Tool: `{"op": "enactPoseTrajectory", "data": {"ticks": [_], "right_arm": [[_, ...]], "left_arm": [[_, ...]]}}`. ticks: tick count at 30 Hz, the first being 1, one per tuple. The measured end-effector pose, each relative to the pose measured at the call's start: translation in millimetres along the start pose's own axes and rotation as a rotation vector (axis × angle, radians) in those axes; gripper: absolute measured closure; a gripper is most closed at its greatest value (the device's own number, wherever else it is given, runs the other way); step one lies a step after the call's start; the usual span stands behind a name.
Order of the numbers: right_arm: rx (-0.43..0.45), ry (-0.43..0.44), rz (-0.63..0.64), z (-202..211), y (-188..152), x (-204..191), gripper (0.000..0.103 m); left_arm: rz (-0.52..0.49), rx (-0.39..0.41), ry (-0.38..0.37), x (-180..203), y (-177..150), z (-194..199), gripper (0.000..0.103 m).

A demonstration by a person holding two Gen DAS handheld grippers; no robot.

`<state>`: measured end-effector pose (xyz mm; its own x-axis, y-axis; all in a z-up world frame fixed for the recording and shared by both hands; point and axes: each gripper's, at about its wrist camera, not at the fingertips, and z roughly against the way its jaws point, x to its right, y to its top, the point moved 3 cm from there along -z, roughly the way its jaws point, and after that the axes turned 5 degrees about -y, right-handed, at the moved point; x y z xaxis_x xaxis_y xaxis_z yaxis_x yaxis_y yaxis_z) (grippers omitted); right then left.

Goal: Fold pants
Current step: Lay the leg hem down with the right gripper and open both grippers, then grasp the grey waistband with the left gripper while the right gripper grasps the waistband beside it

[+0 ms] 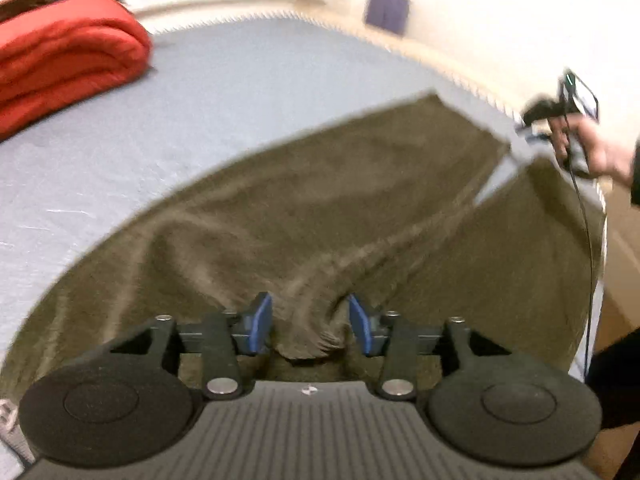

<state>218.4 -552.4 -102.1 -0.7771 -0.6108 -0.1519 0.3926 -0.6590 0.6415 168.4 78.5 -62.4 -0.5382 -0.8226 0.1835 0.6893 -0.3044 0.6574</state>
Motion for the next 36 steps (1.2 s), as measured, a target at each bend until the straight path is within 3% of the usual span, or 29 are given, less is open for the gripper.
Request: {"op": "enactPoseTrajectory", "data": {"ticks": [2,6,9,13,16,21,24,26,27,29,31,36], "right_arm": [[0.063,0.017,0.007,28,8,4,0.075],[0.195,0.188,0.107,95,1,-13,0.075],[0.251,0.348,0.211,150,-28,-35,0.074],[0.272,0.562,0.363,224,-92,-68,0.065],[0.242,0.709,0.495,273,-150,-89,0.063],[0.155,0.919,0.713,338,-244,-114,0.061],[0.122,1.021,0.809,366,-293,-121,0.061],[0.101,1.056,0.869,383,-319,-121,0.061],[0.094,1.071,0.917,389,-334,-124,0.061],[0.102,1.106,0.986,408,-356,-120,0.061],[0.098,1.128,1.056,421,-377,-130,0.061],[0.054,1.166,1.166,437,-427,-118,0.061]], "left_arm": [[0.060,0.048,0.023,-19,-2,22,0.053],[0.173,0.123,0.121,-57,-14,59,0.053],[0.236,0.161,0.182,-71,-24,82,0.053],[0.269,0.213,0.247,-72,-33,110,0.055],[0.328,0.286,0.267,-66,-41,142,0.058],[0.410,0.277,0.360,-57,-45,179,0.061],[0.427,0.339,0.404,-58,-53,197,0.061],[0.419,0.382,0.424,-59,-70,193,0.061],[0.416,0.349,0.421,-63,-80,183,0.061],[0.426,0.250,0.423,-74,-89,168,0.073],[0.402,0.261,0.445,-85,-90,167,0.073],[0.538,0.287,0.432,-128,-107,168,0.073]]}}
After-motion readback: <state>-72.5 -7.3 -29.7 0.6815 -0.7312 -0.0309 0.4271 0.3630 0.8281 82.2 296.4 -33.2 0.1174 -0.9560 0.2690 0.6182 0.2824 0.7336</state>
